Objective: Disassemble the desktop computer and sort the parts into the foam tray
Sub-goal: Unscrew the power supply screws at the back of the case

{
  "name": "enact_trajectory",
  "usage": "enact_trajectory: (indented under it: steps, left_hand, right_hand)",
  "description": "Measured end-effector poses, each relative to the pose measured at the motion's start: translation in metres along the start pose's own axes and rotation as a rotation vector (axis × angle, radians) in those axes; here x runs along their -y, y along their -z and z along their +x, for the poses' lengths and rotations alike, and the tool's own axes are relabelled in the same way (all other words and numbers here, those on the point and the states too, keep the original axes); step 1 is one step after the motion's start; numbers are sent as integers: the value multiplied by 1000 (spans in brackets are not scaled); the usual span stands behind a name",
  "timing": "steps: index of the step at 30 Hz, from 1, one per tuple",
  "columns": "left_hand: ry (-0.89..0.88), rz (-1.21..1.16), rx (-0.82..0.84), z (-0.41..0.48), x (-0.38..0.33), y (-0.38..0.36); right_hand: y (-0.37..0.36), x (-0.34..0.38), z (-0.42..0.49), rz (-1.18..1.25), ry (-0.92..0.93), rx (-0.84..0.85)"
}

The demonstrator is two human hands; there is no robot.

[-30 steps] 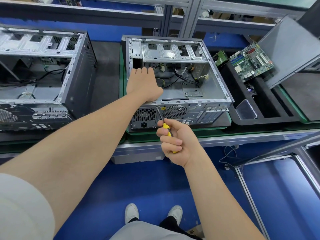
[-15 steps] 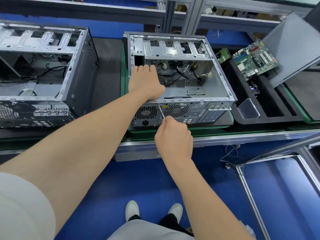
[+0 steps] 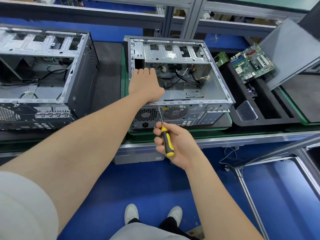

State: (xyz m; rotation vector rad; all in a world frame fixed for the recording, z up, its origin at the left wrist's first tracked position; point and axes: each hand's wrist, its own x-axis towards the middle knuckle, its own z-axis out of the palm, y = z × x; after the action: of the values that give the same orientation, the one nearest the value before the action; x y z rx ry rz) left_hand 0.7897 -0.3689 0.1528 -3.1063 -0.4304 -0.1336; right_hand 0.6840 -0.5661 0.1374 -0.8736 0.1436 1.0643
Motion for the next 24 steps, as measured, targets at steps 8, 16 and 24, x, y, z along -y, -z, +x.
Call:
enact_trajectory:
  steps: [8, 16, 24]
  left_hand:
    - [-4, -2, -16, 1, 1, -1]
    - [6, -7, -31, 2, 0, -5]
    - [5, -11, -32, 0, -1, -3]
  right_hand:
    - [-7, -21, 9, 498, -52, 141]
    - [-18, -27, 13, -393, 290, -414]
    - [-23, -36, 12, -1684, 616, -976]
